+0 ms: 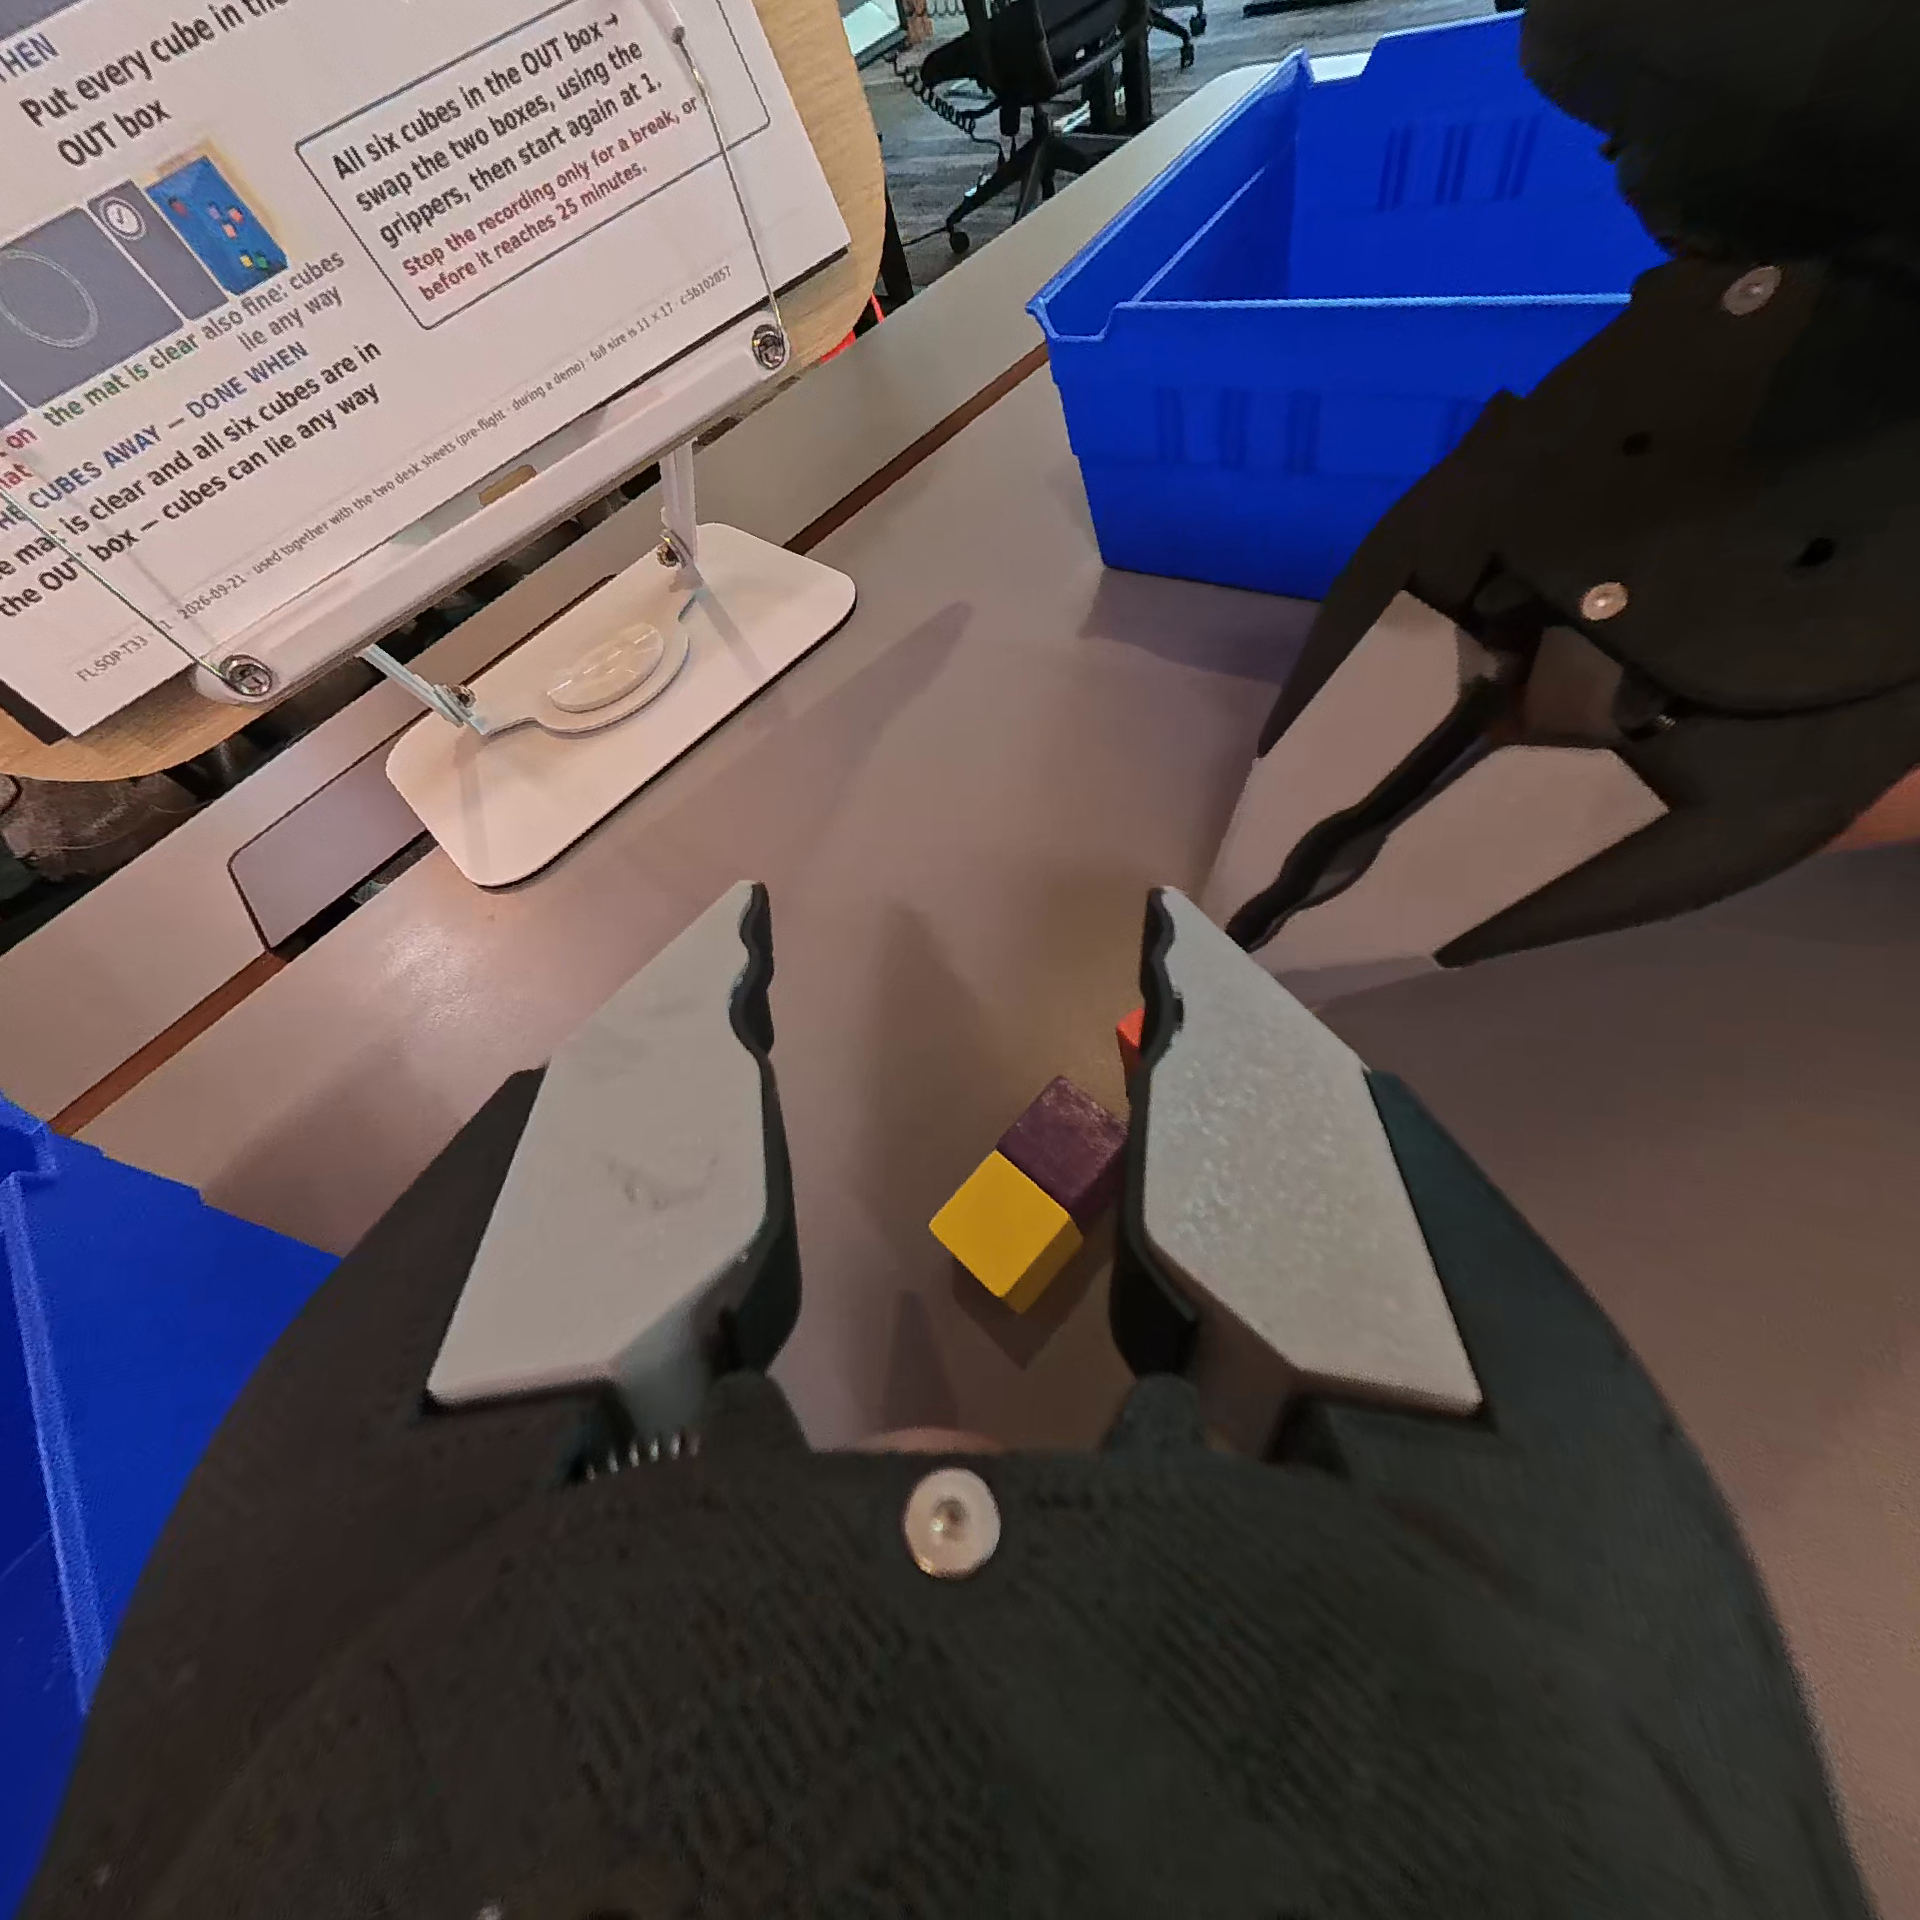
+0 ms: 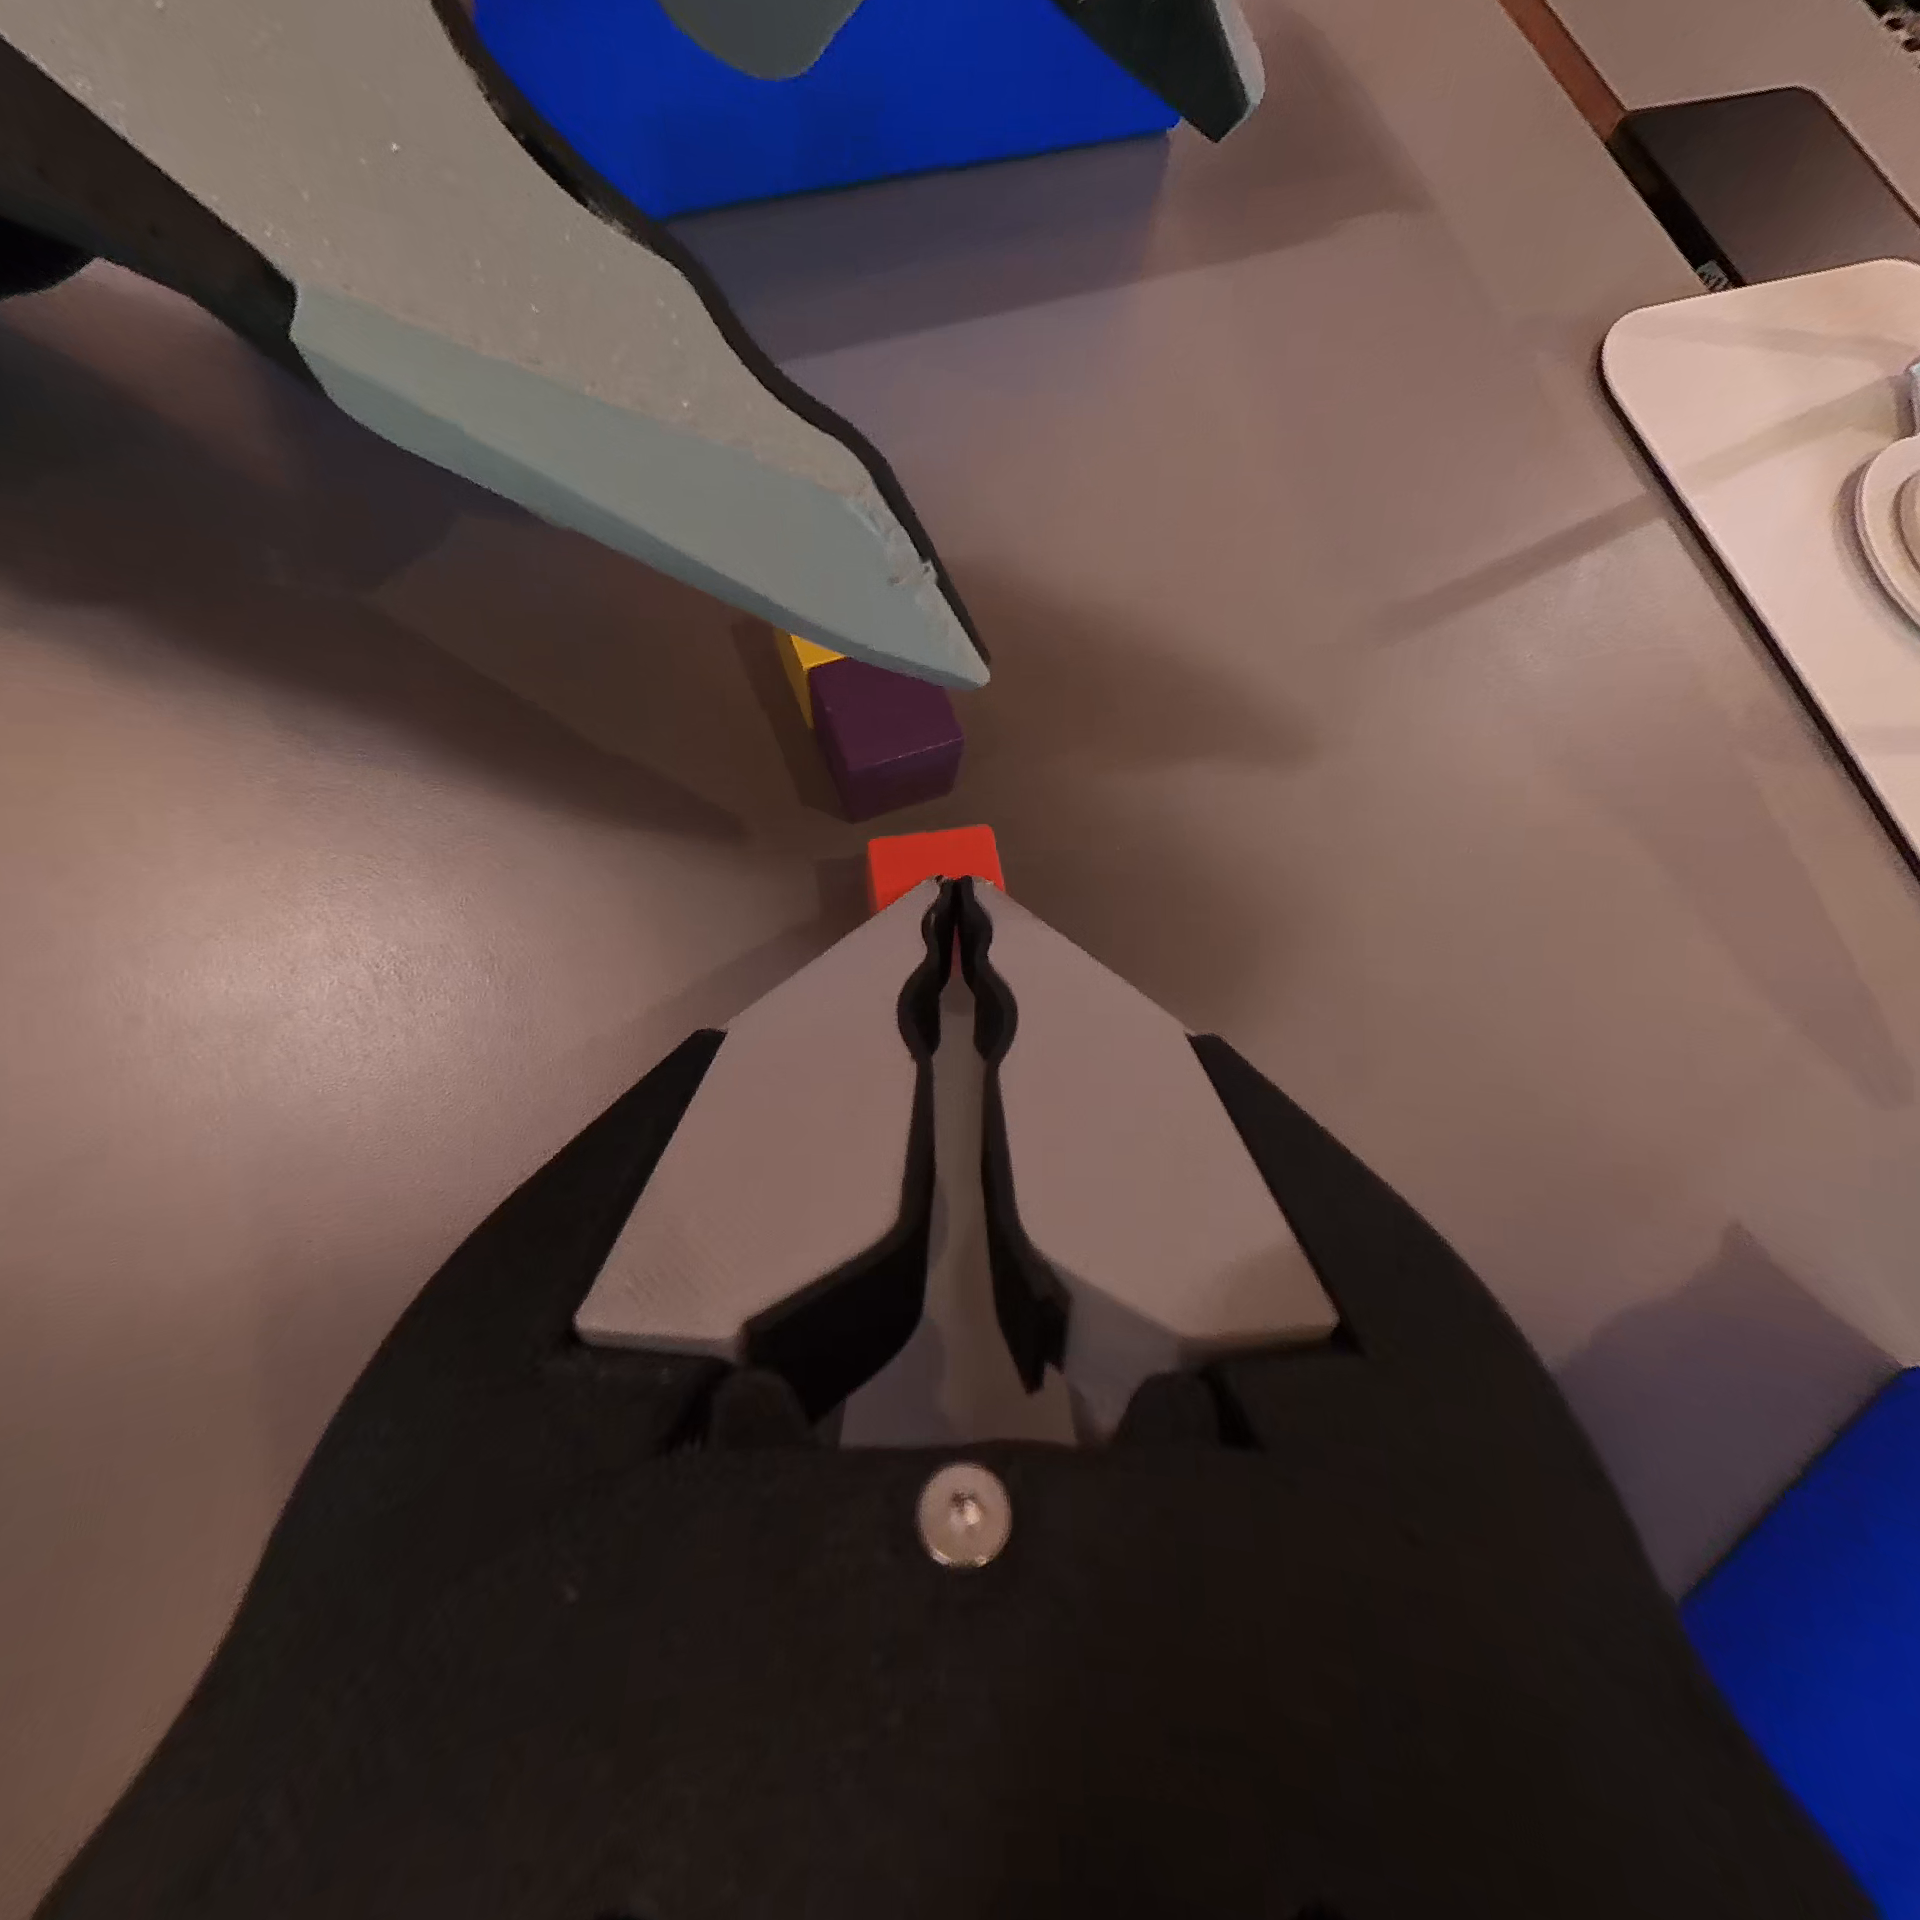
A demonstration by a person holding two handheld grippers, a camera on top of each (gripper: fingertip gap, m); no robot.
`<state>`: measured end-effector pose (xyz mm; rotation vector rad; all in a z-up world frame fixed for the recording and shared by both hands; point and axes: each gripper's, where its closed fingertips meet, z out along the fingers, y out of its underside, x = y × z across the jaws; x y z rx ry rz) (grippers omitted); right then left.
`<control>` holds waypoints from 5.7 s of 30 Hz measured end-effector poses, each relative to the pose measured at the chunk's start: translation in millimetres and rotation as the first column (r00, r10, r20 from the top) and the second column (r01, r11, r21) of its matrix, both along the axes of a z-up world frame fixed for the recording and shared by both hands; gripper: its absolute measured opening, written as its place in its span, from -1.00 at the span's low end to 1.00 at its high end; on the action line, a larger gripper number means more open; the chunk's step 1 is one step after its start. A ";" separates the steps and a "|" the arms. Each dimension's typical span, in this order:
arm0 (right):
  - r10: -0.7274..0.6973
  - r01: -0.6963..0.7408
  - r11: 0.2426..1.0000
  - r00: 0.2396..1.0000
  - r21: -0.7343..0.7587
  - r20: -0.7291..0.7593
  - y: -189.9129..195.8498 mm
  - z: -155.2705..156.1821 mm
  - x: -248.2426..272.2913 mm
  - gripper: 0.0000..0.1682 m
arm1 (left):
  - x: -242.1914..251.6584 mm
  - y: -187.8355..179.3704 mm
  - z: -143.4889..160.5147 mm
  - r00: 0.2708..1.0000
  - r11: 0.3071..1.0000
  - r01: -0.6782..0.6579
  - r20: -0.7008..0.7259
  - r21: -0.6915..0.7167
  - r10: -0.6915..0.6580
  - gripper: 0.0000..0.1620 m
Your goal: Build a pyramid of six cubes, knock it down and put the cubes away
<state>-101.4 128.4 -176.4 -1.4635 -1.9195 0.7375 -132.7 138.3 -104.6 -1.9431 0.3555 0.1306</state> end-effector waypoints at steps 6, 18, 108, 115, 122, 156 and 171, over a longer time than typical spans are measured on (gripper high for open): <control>-0.026 0.028 0.998 0.999 0.062 -0.035 4.9 1.2 -5.4 -1.00 | -0.8 0.8 -2.6 1.000 1.000 -0.002 -0.002 -0.008 0.002 -0.13; -0.037 0.036 0.997 0.999 0.062 0.023 11.0 8.8 11.0 -1.00 | -6.4 1.2 -5.4 1.000 1.000 -0.022 0.007 -0.023 0.022 -0.13; -0.293 0.290 0.956 0.950 -0.042 -0.109 60.4 -4.5 -4.3 -0.72 | 6.3 4.6 -36.2 0.996 0.995 0.042 -0.073 -0.089 -0.048 -0.15; -0.291 0.287 0.957 0.950 -0.050 -0.110 60.0 -4.5 -4.1 -0.72 | 10.0 4.0 -35.7 0.995 0.995 0.051 -0.078 -0.090 -0.058 -0.15; -0.287 0.284 0.958 0.952 -0.049 -0.109 59.3 -4.9 -4.9 -0.72 | 17.6 -0.4 -29.4 0.990 0.995 0.070 -0.118 -0.073 -0.079 -0.15; -0.298 0.308 0.952 0.923 0.002 -0.245 59.9 25.1 -3.1 -0.65 | -34.0 -46.9 98.4 0.998 0.973 -0.028 -0.049 0.227 0.040 -0.28; -0.285 0.278 0.958 0.931 -0.064 -0.227 57.3 14.2 -7.3 -0.64 | -185.7 -134.2 -32.6 0.973 0.866 -0.176 0.053 -0.468 0.227 -0.29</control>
